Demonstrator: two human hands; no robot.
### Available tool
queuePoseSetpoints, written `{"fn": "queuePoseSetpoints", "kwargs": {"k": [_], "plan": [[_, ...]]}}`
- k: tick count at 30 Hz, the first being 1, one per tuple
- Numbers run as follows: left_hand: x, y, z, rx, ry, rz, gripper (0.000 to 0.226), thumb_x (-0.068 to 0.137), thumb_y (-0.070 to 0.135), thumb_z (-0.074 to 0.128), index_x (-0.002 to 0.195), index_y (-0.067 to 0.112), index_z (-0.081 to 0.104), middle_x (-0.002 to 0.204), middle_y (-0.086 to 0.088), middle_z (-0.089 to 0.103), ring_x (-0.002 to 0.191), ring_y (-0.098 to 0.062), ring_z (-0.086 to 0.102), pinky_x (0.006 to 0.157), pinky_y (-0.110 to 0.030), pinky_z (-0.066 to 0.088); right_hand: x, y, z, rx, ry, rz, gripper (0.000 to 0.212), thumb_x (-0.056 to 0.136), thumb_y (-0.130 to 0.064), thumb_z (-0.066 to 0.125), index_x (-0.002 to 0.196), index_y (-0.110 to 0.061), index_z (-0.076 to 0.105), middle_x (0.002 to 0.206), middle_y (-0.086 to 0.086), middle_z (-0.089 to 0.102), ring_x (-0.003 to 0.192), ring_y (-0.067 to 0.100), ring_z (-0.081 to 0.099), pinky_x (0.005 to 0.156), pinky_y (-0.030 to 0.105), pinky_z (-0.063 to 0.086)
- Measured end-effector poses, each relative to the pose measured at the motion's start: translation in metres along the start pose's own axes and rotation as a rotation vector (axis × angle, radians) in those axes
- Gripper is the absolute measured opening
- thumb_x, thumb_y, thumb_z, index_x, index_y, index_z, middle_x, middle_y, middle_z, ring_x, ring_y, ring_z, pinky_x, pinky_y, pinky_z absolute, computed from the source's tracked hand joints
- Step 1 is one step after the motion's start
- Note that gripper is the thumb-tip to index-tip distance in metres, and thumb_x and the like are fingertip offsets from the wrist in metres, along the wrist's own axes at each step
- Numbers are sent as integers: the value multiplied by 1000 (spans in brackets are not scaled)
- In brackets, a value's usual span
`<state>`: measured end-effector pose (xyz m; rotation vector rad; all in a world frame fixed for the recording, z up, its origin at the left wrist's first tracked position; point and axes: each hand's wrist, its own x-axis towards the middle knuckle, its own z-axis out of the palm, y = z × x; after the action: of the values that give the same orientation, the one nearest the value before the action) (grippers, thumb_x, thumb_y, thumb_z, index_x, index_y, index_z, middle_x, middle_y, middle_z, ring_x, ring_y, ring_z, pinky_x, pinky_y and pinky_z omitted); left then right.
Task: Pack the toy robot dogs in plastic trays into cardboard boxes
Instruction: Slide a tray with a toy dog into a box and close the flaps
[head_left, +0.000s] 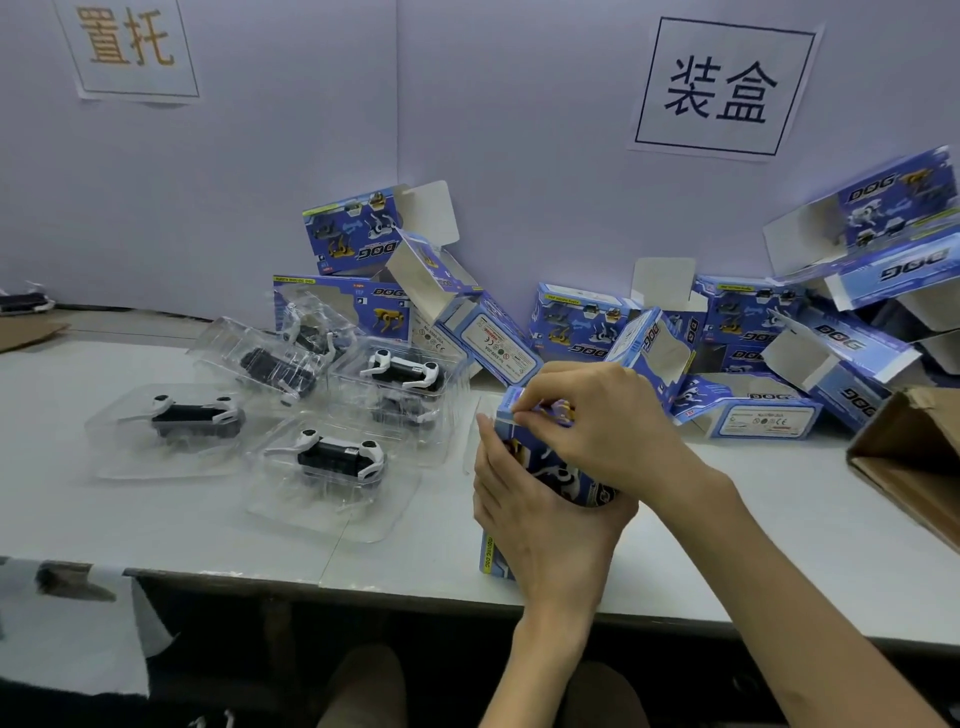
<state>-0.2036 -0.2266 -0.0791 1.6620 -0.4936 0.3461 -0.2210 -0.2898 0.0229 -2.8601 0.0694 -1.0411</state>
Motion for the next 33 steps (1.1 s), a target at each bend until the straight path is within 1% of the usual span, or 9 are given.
{"fn": "queuePoseSetpoints", "kwargs": {"k": [2,4,6,8,11,14,17,29,33], "plan": [[0,-1,0,3,3,8,142,46,64,80,155,30,-4,158,9,20,143,-14,23,115,-45,24,0,2,-2,-4,-41,-3,7,91,-33,69,90,-30,75,92,-15,70,85,9,65,67,32,52],[1,-1,-1,1,6,25,139,48,62,78,156,31,-4,155,7,24,141,-15,26,113,-43,26,-6,6,-3,13,-80,4,12,92,-32,67,101,-32,76,105,-18,71,96,6,65,76,32,54],[0,-1,-3,6,12,51,130,51,63,72,155,33,-1,150,5,29,138,-17,32,110,-39,27,-18,12,-5,61,-130,5,30,89,-28,71,118,-35,72,120,-23,68,111,-1,61,88,23,51],[0,0,-3,31,30,83,118,55,61,66,154,35,7,145,4,34,132,-20,40,106,-38,31,-32,22,-8,225,-164,37,48,84,-17,77,128,-33,67,127,-22,65,120,-8,56,96,16,47],[3,-1,-2,85,45,119,111,52,64,67,149,35,20,140,2,39,127,-21,45,100,-42,38,-45,35,-10,415,-39,124,46,79,-6,82,120,-27,73,120,-16,70,114,-5,62,97,21,51],[4,-3,-1,104,37,126,107,54,68,68,146,36,24,137,2,40,125,-21,48,100,-43,40,-51,33,2,416,68,121,46,80,-6,81,120,-25,71,121,-14,69,119,-5,59,111,21,37],[3,-1,-3,94,42,120,102,55,69,63,144,34,26,136,4,41,124,-20,48,101,-44,40,-54,32,10,424,126,87,44,80,-2,80,119,-20,71,120,-10,70,121,-2,58,108,20,39],[3,2,-9,119,7,125,96,55,68,56,138,27,30,137,3,42,128,-20,45,104,-46,38,-54,38,17,461,177,60,32,84,-4,76,113,-15,75,116,-7,73,117,2,62,105,28,44],[5,2,-10,127,-26,111,96,56,68,56,138,28,29,137,3,41,127,-19,44,104,-46,38,-57,37,21,470,193,81,34,84,-6,77,115,-17,75,122,-7,70,124,3,58,114,34,37]]}}
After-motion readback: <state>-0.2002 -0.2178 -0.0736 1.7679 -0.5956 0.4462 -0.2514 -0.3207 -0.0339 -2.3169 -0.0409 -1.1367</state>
